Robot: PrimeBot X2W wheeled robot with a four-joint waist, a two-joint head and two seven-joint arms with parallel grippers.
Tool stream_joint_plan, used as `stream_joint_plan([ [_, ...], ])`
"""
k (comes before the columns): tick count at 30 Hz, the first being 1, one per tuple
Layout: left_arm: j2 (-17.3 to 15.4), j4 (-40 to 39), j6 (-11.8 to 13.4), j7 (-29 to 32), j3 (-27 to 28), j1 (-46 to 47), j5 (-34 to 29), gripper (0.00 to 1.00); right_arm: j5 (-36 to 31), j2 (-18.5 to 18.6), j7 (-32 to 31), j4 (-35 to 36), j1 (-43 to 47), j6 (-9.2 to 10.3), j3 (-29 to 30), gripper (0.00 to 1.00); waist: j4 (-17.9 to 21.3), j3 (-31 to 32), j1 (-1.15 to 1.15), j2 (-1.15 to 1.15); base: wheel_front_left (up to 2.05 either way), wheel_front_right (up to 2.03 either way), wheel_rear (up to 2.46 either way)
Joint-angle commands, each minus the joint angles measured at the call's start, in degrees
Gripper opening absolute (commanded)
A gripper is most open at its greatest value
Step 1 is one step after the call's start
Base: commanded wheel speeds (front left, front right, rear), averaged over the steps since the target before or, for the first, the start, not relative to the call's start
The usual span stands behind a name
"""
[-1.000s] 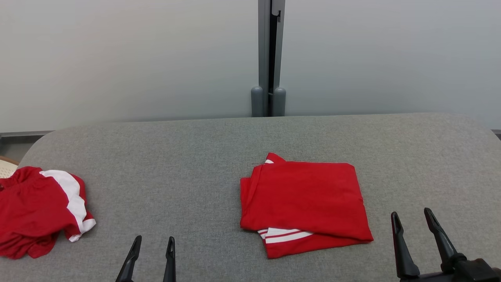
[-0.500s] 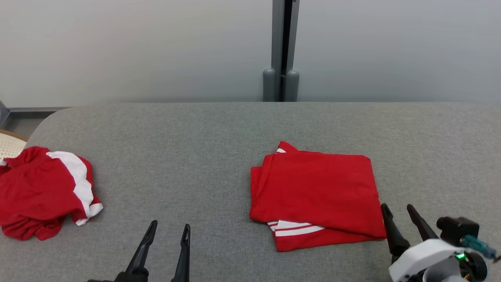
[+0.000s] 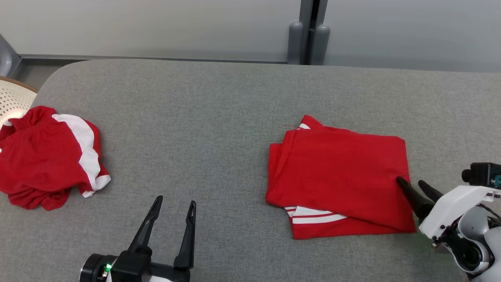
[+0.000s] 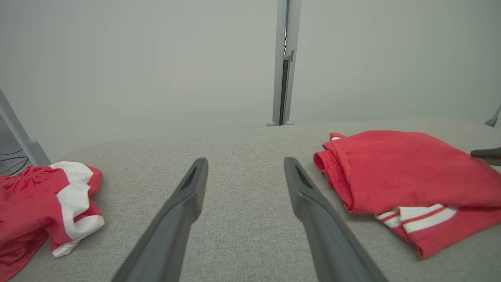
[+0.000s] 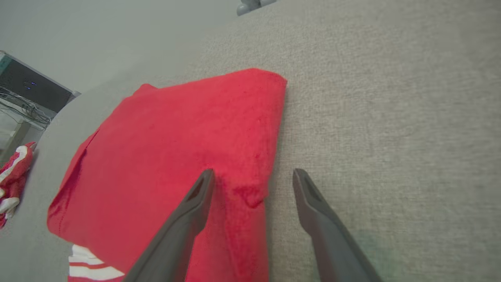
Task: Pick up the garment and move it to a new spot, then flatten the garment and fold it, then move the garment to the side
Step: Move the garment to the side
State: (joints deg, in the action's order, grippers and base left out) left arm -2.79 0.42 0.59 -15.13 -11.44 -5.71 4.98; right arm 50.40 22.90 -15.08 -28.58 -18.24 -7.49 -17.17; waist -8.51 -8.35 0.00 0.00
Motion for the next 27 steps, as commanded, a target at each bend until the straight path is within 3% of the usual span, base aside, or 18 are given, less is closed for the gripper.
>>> stream_joint_plan([
  [1,-0.18,-0.17,0.26,-0.01,0.15,1.1,0.22,1.0,1.61,0.61,-1.66,0.81,-0.3,0.0,-0.77,1.0,-0.11,-0.97,0.0,0.0,0.0,0.0,0.0],
  [2,-0.19,-0.13,0.29,0.0,0.11,1.35,0.29,1.0,2.36,0.84,-2.62,1.19,-0.24,0.0,-1.39,0.9,-0.06,-1.21,0.0,0.0,0.0,0.0,0.0],
  [3,-0.2,-0.11,0.27,0.0,0.09,1.62,0.25,1.0,2.95,1.01,-3.38,1.4,-0.23,0.0,-1.91,0.63,-0.01,-1.5,0.0,0.0,0.0,0.0,0.0],
  [4,-0.21,-0.09,0.17,0.0,-0.04,1.95,0.26,1.0,3.39,1.3,-3.95,1.53,-0.35,0.0,-2.4,0.45,0.03,-1.8,0.0,0.0,0.0,0.0,0.0],
  [5,-0.21,-0.09,0.17,0.0,-0.04,1.95,0.26,1.0,3.39,1.3,-3.95,1.53,-0.35,0.0,-2.4,0.45,0.03,-1.8,0.0,0.0,0.0,0.0,0.0],
  [6,-0.2,-0.06,0.05,-0.01,-0.17,2.17,0.23,1.0,3.73,1.55,-4.27,1.74,-0.54,0.0,-2.84,0.25,0.03,-2.02,0.0,0.0,0.0,0.0,0.0],
  [7,-0.19,-0.07,0.01,-0.01,-0.26,2.3,0.17,1.0,4.07,1.73,-4.41,1.92,-0.77,0.0,-3.17,0.0,0.07,-2.26,0.0,0.0,0.0,0.0,0.0],
  [17,-0.19,-0.88,-0.72,-0.01,0.33,3.93,-0.69,1.0,1.53,7.16,2.63,3.94,-3.66,0.01,-5.06,0.0,2.71,-4.97,0.0,0.0,0.0,0.0,0.0],
  [27,-0.2,-4.96,-3.79,-0.01,0.68,9.49,-2.34,1.0,-7.34,15.22,8.91,0.07,-13.0,0.01,-1.29,0.0,9.34,-14.78,0.0,0.0,0.0,0.0,0.0],
])
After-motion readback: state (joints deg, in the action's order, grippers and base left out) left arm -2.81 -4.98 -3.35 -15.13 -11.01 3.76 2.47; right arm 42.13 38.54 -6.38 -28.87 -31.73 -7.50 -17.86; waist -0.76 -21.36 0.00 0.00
